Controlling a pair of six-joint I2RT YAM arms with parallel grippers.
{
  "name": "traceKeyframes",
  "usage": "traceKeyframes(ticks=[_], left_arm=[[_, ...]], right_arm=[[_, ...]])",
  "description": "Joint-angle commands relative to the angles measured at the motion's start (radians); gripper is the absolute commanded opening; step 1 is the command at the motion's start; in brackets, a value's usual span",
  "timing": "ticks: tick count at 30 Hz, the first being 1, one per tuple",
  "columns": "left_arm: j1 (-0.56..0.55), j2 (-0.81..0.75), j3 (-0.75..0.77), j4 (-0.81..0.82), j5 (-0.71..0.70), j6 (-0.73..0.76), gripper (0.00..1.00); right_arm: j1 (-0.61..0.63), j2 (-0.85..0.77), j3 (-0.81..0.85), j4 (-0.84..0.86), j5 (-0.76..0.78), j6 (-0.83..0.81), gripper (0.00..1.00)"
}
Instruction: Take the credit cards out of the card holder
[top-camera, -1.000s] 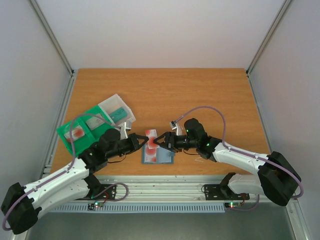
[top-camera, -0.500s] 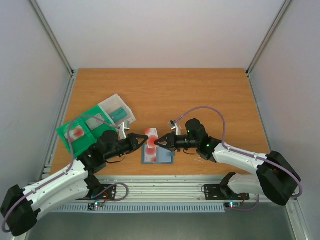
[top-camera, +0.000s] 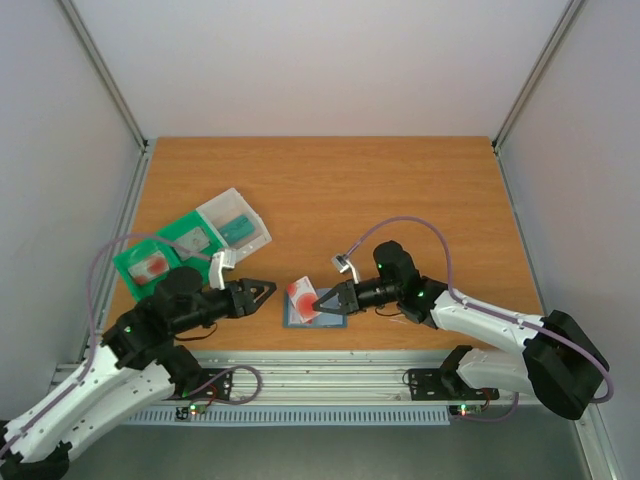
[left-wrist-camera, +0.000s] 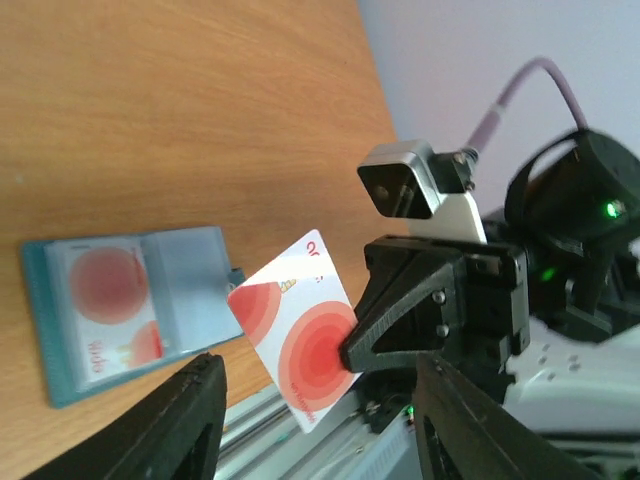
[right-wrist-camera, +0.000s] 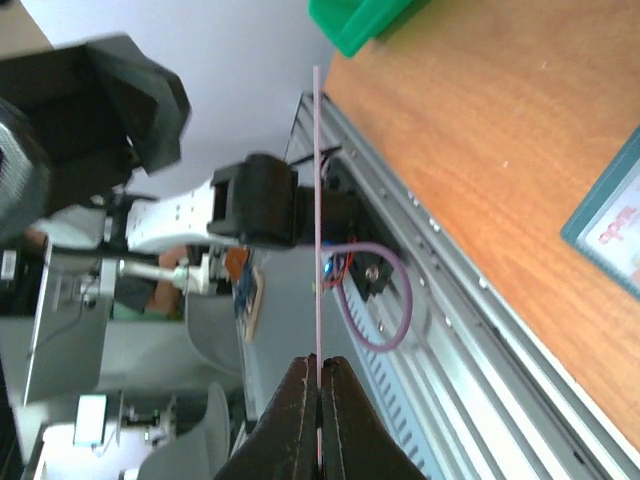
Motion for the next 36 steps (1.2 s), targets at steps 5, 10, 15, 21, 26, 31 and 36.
traceKeyframes(ticks=[5, 10, 15, 21, 26, 31, 36], left_arm=[[-0.001, -0.055, 0.151, -0.369, 0.066, 0.2, 0.59], [-0.001, -0.054, 0.135, -0.326, 0.153, 0.181, 0.53], [-0.001, -0.05, 0.074, -0.213, 0.227, 0.123, 0.49], [-0.001, -0.023, 0.044, -0.089, 0.311, 0.064, 0.47], [-0.001, -0.005, 0.057, -0.074, 0.318, 0.058, 0.37], [-0.001, 0.031, 0.048, -0.049, 0.328, 0.049, 0.27], [-0.001, 0.031, 0.036, -0.027, 0.331, 0.036, 0.24]], right_arm=[[0.004, -0.025, 0.025, -0.042, -0.241, -0.146, 0.01], [0.009, 0.003, 0.008, 0.107, -0.315, -0.071, 0.01], [0.017, 0.047, -0.016, 0.31, -0.355, 0.049, 0.01], [0.034, 0.11, -0.024, 0.413, -0.378, 0.103, 0.01], [0.041, 0.159, -0.048, 0.574, -0.394, 0.2, 0.01], [0.043, 0.243, -0.084, 0.825, -0.395, 0.329, 0.01], [0.043, 0.359, -0.109, 1.118, -0.397, 0.49, 0.01]])
